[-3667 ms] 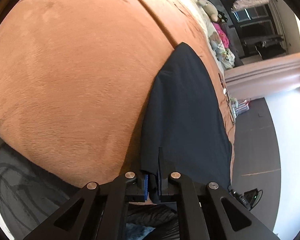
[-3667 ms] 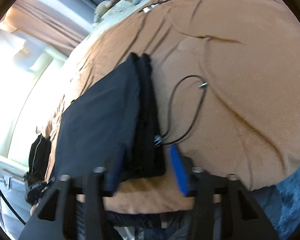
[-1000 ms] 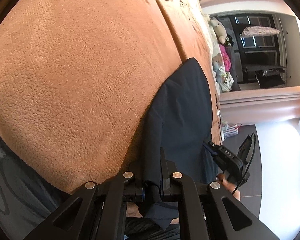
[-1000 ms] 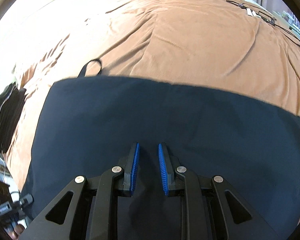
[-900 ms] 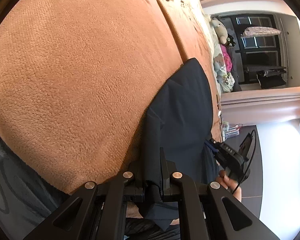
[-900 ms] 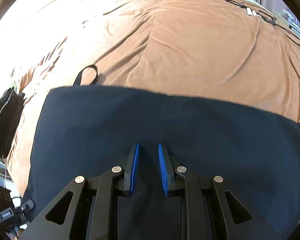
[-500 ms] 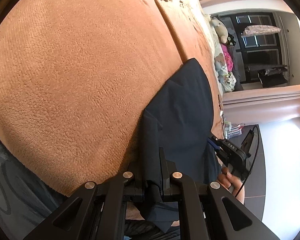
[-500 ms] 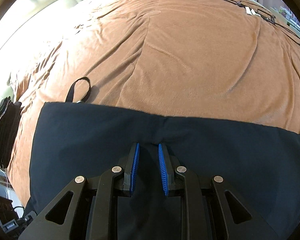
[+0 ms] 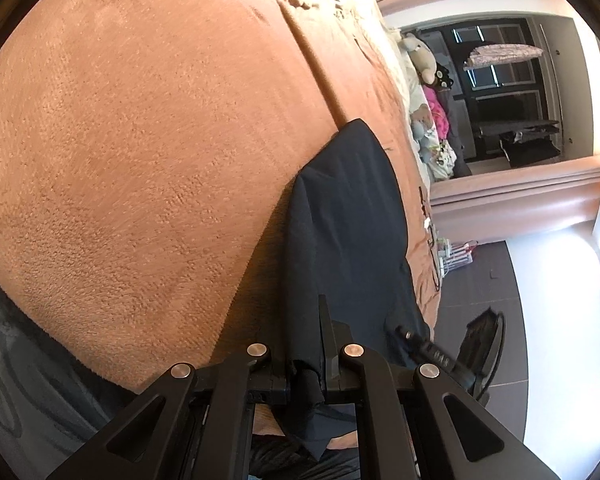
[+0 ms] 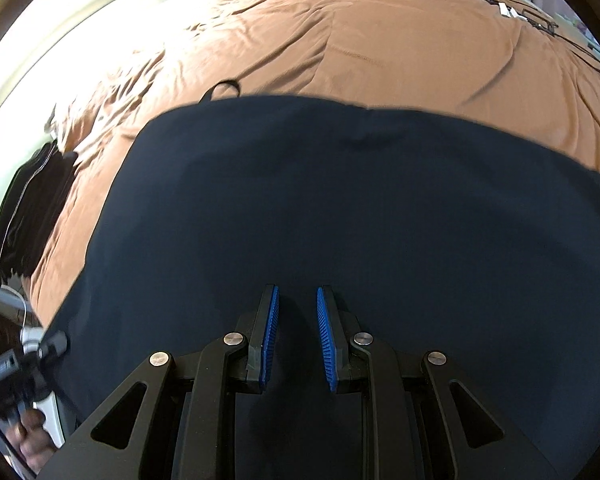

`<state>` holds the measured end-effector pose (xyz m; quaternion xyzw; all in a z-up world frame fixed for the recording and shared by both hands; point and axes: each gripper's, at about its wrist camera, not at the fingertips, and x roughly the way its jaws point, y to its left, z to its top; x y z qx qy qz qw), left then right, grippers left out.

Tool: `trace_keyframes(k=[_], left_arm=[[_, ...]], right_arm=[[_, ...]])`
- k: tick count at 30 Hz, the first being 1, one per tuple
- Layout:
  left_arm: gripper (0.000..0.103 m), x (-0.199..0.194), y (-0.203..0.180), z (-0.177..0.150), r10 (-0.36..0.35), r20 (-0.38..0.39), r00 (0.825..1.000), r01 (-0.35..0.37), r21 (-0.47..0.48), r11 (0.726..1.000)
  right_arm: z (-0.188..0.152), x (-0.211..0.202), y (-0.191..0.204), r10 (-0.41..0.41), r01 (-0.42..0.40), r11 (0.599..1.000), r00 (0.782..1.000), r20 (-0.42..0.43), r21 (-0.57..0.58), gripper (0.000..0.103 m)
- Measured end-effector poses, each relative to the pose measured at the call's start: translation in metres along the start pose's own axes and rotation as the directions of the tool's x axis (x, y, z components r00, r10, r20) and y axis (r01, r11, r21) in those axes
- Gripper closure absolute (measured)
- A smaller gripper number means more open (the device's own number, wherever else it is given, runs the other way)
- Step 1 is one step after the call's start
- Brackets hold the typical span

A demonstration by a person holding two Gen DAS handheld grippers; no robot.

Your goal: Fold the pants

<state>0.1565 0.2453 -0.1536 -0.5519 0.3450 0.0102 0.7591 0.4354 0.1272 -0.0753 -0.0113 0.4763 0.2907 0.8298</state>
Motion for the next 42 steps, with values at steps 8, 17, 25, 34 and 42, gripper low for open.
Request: trace_keyframes(k=[8,17,25,34,42], left_arm=[[0.094,0.0,-0.002,-0.002,-0.012,0.005,1.0,0.012,0.007,1.0],[0.094,-0.006,-0.003,-0.003,-0.047,0.008,0.999,0.047,0.012,0.999],[0.095,-0.007,-0.015,-0.001,-0.062,0.01,0.998,0.062,0.033,0.998],[0.095,-0.011,-0.044,0.002,-0.08,0.017,0.997,0.079,0.079,0.994],[0.095,-0.008,-0.092,0.002,-0.103,0.021,0.994,0.099,0.163,0.982]], right_arm=[[-0.042,-0.017,0.007,0.031,-0.03,1.0,0.999,0.011,-0.006,0.086],[-0.078,-0.034,0.005,0.106,-0.106,0.993,0.994,0.002,0.042,0.086],[-0.068,-0.064,-0.011,0.122,-0.127,0.989,0.991,0.061,0.073,0.086],[-0.059,-0.038,-0.02,0.118,-0.122,0.987,0.992,0.043,0.109,0.086],[-0.075,-0.039,-0.014,0.185,-0.186,0.979,0.983,0.016,0.081,0.086]])
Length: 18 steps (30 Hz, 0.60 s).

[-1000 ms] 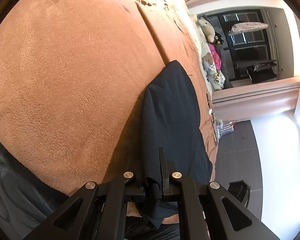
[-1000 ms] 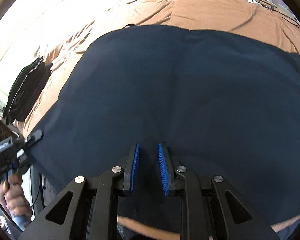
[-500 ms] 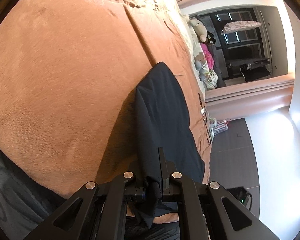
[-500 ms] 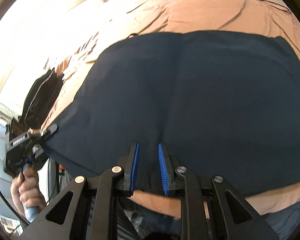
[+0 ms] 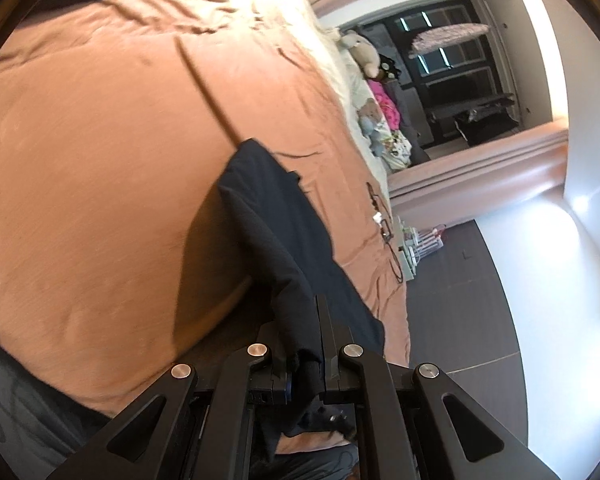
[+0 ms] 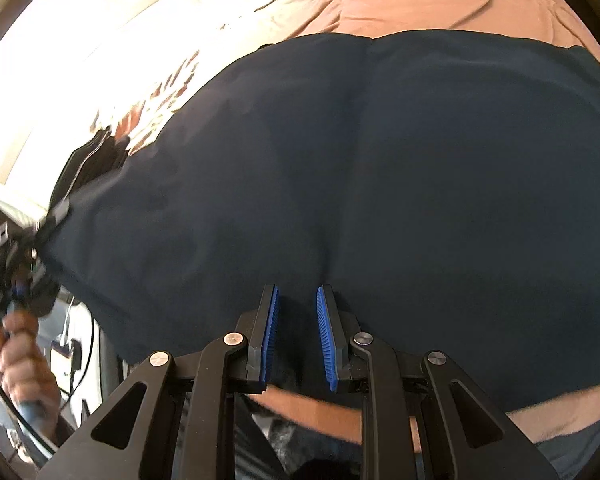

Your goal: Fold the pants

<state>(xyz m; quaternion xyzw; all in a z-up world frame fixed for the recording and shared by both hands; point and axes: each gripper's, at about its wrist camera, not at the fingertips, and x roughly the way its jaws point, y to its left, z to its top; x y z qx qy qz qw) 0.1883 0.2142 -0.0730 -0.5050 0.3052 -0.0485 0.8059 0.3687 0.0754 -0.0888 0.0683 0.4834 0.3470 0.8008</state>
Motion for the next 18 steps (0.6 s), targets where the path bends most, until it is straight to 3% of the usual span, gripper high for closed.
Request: trace_keyframes(k=[10,12,13,14,18], left_arm=[[0.095,0.026,-0.067,0.003,-0.032,-0.018,0.999,0.034,0.109,0.993],[0.095,0.034,-0.08,0.002,-0.032,-0.027,0.999,0.035,0.13,0.991],[0.095,0.038,-0.086,0.001,-0.031,-0.034,0.999,0.036,0.139,0.99],[0.095,0.042,-0.091,0.0,-0.031,-0.037,0.999,0.036,0.147,0.988],[0.095,0.059,-0.114,-0.006,-0.032,-0.057,0.998,0.042,0.183,0.982]], right_arm=[[-0.007,-0.073,-0.037,0.023,-0.028,0.999,0.99,0.142,0.031,0.085],[-0.009,-0.085,-0.047,0.025,-0.032,0.999,0.985,0.17,0.04,0.066],[-0.012,-0.092,-0.051,0.023,-0.031,0.999,0.982,0.189,0.042,0.045],[-0.015,-0.102,-0.055,0.015,-0.024,0.999,0.974,0.225,0.04,0.036],[-0.021,-0.125,-0.073,0.02,-0.035,0.998,0.964,0.265,0.05,0.036]])
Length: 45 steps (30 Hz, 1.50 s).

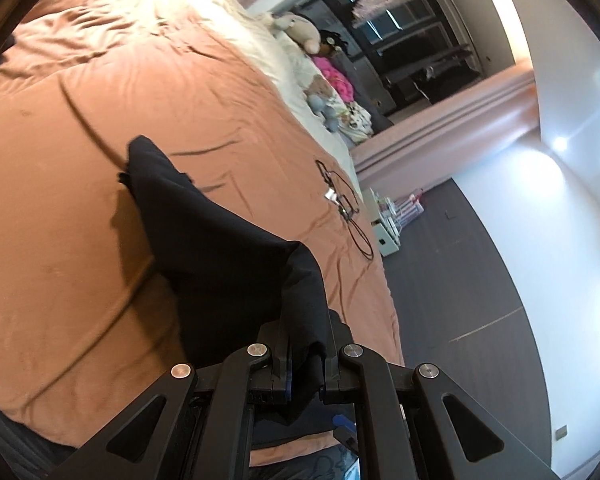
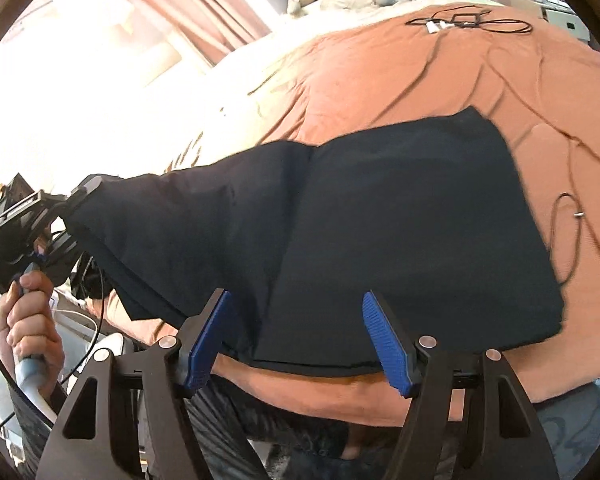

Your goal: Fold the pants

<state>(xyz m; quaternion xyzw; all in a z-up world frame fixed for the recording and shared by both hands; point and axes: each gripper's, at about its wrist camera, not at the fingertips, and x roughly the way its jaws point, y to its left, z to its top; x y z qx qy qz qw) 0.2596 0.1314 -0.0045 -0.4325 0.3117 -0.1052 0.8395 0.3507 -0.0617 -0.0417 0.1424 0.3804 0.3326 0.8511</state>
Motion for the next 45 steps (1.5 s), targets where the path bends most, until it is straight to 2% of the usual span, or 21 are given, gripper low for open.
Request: trace_keyframes(k=[11,19,28,33,39,45], left_arm=[[0.095,0.059,-0.053,-0.013,-0.009,-0.094,0.996,0.018,0.092,0.996],[0.095,0.113,-0.083,-0.039,-0.013,-0.2,0.98,0.044,0.149,0.988],[0.095,0.17,-0.101,-0.083,0.016,-0.343,0.939,0.06,0.212,0.975],[0.095,0.192,-0.108,-0.113,0.053,-0.426,0.903,0.072,0.271,0.96],[0.095,0.201,-0.105,-0.138,0.069,-0.495,0.866,0.094,0.297,0.95],[0.095,0.2,-0.089,-0.148,0.045,-0.534,0.844,0.107,0.251,0.962]], right_arm=[[-0.01,-0.039,-0.043,-0.037,0.027,0.994,0.995,0.093,0.109,0.036],[-0.028,-0.07,-0.064,-0.079,0.057,0.981,0.99,0.114,0.184,0.036],[-0.043,-0.097,-0.077,-0.118,0.085,0.969,0.984,0.131,0.232,0.036],[-0.048,-0.107,-0.084,-0.13,0.089,0.961,0.981,0.142,0.261,0.036],[-0.055,-0.115,-0.088,-0.141,0.095,0.955,0.979,0.147,0.282,0.036],[-0.058,-0.12,-0.089,-0.14,0.093,0.954,0.979,0.149,0.286,0.036]])
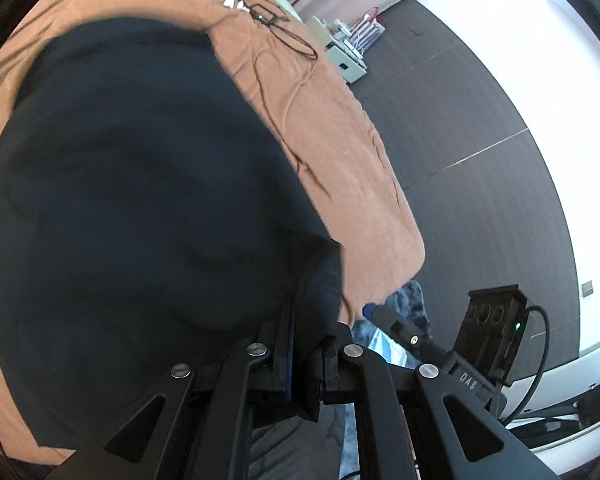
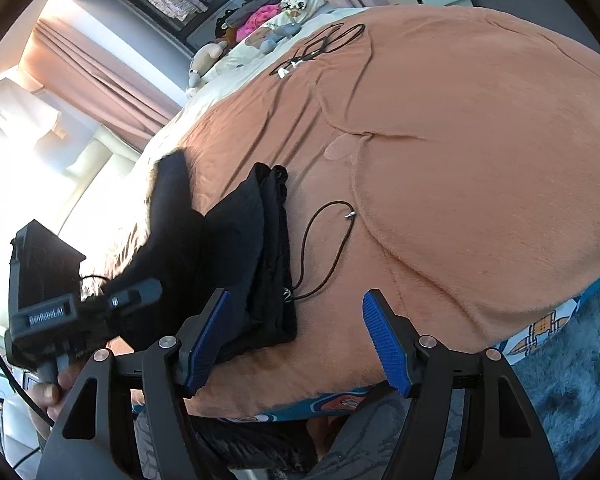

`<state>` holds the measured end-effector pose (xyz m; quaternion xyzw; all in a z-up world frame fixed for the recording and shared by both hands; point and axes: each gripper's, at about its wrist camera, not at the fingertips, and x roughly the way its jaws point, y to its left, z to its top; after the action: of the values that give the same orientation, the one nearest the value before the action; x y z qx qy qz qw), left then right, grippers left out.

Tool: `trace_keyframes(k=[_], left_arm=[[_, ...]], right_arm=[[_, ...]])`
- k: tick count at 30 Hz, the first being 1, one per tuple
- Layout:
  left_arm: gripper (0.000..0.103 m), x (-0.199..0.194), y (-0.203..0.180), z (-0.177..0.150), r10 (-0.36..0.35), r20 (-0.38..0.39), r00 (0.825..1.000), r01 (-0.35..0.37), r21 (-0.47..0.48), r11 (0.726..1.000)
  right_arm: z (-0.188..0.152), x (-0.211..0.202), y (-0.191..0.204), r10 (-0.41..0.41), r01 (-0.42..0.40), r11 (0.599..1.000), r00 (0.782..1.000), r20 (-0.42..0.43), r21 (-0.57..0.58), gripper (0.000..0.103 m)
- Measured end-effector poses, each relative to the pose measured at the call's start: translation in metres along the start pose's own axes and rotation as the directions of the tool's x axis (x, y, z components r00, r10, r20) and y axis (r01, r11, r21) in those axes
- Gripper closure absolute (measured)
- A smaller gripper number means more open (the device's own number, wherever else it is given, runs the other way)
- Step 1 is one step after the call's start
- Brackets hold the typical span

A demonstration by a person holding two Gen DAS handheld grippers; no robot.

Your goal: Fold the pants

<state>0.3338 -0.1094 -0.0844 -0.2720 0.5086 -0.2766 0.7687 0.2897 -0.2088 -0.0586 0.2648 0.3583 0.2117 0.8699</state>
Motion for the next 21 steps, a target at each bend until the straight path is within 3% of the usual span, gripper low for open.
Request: trace_keyframes(k=[3,13,16,18,21], left_arm=[[0.095,0.006,0.005,-0.004,-0.025,-0.018,1.0,0.025,-0.024,0.999],[0.093,0.021,0.019,-0.017,-0.005,-0.062,0.998,0.001,-0.056,0.998],[0.071,0.009,0.027,-0.019,-0.024,-0.043,0.999,0.021,-0.068,0.997],[0.045,-0.003,0.03,-0.017,-0.021,-0.004,1.0,0.02,-0.072,0.997],[0.043,-0.02,0.031,-0.019,-0.029,0.037,0.999,0.032,-0.074,0.997]], right_arm=[[0.001,-0.001,0.001,0.006,-0.006,1.0,1.0,-0.002,-0.004,0.036],[-0.003,0.004,0.007,0.046,-0.047,0.999,0.998,-0.043,-0.007,0.036],[-0.004,0.011,0.01,0.053,-0.053,0.999,0.997,-0.054,0.002,0.036],[-0.002,0.015,0.011,0.065,-0.065,0.998,0.996,-0.06,0.006,0.036],[0.001,0.02,0.015,0.08,-0.079,0.997,0.995,-0.062,0.009,0.036]])
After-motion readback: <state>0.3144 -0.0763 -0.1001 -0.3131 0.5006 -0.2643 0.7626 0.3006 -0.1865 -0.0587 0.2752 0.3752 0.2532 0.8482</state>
